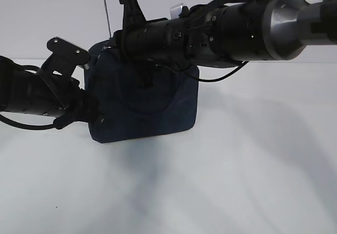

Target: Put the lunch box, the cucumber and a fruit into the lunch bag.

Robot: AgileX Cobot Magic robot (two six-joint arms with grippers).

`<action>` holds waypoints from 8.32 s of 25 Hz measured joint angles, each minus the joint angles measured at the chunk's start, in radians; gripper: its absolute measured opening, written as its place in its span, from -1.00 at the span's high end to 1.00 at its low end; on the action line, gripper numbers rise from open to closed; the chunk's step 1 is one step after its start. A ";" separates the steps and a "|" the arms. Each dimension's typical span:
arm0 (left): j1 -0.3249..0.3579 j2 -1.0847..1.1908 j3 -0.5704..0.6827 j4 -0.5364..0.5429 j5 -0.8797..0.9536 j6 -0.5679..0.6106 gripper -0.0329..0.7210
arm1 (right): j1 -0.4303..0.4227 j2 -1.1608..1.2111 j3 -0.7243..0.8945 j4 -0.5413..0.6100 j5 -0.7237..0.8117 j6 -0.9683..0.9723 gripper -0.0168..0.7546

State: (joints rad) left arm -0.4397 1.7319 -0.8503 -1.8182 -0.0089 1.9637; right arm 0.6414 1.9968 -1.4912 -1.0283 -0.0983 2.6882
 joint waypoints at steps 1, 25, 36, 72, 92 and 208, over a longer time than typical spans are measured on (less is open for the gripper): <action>-0.002 0.000 0.000 -0.002 -0.008 0.000 0.88 | 0.000 0.000 0.000 0.000 0.000 0.002 0.90; -0.002 -0.004 -0.002 -0.003 -0.087 0.002 0.88 | -0.096 -0.060 0.000 -0.449 -0.027 -0.002 0.90; -0.002 -0.004 -0.002 -0.003 -0.102 0.002 0.88 | -0.121 -0.069 0.000 -0.768 -0.047 0.011 0.90; -0.002 -0.004 -0.002 -0.006 -0.125 0.002 0.88 | -0.462 -0.069 0.077 -0.798 -0.429 -0.023 0.90; -0.002 -0.004 -0.002 -0.008 -0.136 0.002 0.88 | -0.499 0.105 0.079 -0.798 -0.522 -0.133 0.90; -0.002 -0.555 0.008 0.054 -0.031 -0.274 0.09 | -0.497 -0.871 0.109 1.158 1.026 -2.886 -0.09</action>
State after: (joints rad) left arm -0.4420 1.1765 -0.8426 -1.7643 -0.0397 1.6899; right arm 0.1441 1.1259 -1.3827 0.1293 0.9273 -0.1982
